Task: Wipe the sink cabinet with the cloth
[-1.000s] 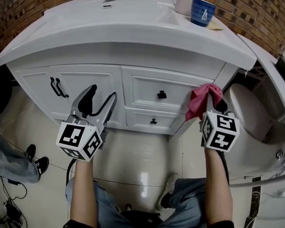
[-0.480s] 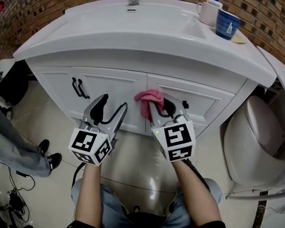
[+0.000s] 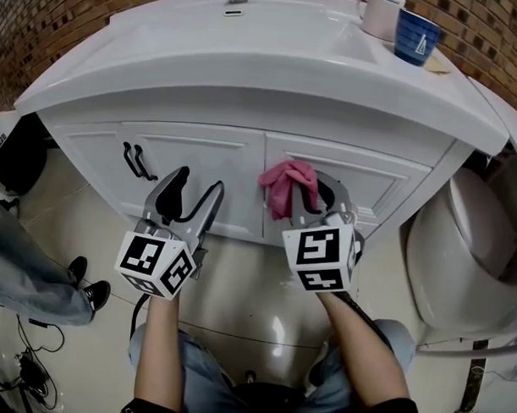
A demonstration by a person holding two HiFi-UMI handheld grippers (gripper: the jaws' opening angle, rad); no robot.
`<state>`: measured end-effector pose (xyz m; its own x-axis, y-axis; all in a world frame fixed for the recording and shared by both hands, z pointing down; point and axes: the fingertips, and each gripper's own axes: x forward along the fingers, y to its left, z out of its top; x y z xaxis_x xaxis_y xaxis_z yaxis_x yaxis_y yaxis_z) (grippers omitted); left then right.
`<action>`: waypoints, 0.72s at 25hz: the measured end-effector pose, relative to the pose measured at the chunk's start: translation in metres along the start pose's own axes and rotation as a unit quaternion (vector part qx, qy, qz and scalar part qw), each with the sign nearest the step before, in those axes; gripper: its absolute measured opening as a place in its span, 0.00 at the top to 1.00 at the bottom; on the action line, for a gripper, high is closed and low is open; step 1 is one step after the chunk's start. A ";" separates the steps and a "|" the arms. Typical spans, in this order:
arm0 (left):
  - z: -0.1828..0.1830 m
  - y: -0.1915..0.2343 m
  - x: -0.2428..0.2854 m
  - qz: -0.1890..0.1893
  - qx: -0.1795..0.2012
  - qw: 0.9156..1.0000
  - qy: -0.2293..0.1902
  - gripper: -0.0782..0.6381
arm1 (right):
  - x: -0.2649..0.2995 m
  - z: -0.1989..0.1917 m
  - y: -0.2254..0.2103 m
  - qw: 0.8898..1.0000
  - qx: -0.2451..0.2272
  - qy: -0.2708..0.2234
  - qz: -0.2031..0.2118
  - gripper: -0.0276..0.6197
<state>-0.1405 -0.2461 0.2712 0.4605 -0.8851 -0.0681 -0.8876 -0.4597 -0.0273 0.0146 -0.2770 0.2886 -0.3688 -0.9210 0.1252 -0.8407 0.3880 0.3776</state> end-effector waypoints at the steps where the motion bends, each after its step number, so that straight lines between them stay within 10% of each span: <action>1: -0.002 -0.005 0.002 -0.008 -0.001 1.000 -0.001 0.50 | -0.005 -0.005 -0.009 1.000 -0.011 0.005 -0.010 0.90; 10: -0.009 -0.071 0.018 -0.092 0.018 0.995 0.012 0.50 | -0.056 -0.033 -0.075 0.990 -0.117 0.028 -0.068 0.90; 18: -0.014 -0.091 0.018 -0.110 0.029 0.993 0.020 0.50 | -0.096 -0.072 -0.155 0.988 -0.049 0.067 -0.127 0.90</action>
<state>-0.0509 -0.2211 0.2866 0.6423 -0.7663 -0.0142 -0.7638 -0.6384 -0.0951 0.2083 -0.2512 0.2840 -0.0892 -0.9873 0.1317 -0.8546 0.1438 0.4990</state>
